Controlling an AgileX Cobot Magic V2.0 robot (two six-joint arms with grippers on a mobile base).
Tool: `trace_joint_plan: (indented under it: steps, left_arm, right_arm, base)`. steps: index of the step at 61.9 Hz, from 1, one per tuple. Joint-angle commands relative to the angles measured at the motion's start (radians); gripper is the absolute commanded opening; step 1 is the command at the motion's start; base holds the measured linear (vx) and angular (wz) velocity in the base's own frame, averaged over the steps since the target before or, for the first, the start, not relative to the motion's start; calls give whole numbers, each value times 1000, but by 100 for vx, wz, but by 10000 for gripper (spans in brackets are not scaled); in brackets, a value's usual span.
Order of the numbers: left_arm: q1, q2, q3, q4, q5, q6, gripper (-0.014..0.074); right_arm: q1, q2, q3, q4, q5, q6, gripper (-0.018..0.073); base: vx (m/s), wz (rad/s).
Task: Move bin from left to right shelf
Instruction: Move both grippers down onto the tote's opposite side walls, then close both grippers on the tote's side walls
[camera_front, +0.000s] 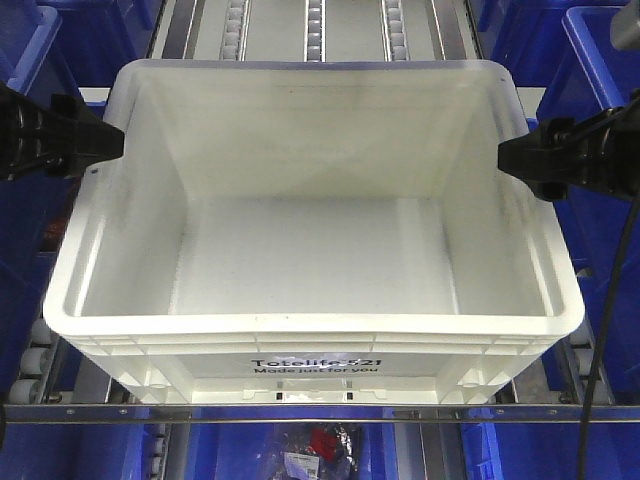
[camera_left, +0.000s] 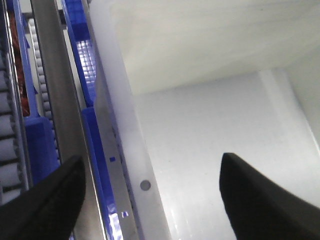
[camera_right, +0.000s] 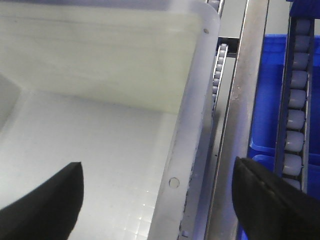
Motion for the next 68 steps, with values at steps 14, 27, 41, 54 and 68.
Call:
trace_joint_plan:
  steps: [14, 27, 41, 54, 68]
  left_arm:
    - [-3, 41, -69, 42, 47, -96, 533]
    - [-3, 133, -173, 34, 92, -95, 533]
    - [-4, 195, -207, 34, 129, -95, 533]
    - [-4, 234, -207, 36, 134, -94, 533]
    - [-4, 273, -207, 35, 137, -93, 533]
  right_arm:
    - [-5, 51, -105, -8, 58, 33, 583]
    - [-5, 146, -216, -21, 141, 38, 583]
    - [-5, 203, -260, -27, 155, 52, 583]
    - [-5, 252, -260, -29, 197, 59, 583]
    - [-5, 299, -260, -31, 201, 59, 583]
  base:
    - [0, 0]
    - [0, 0]
    - [0, 0]
    - [0, 0]
    - [0, 0]
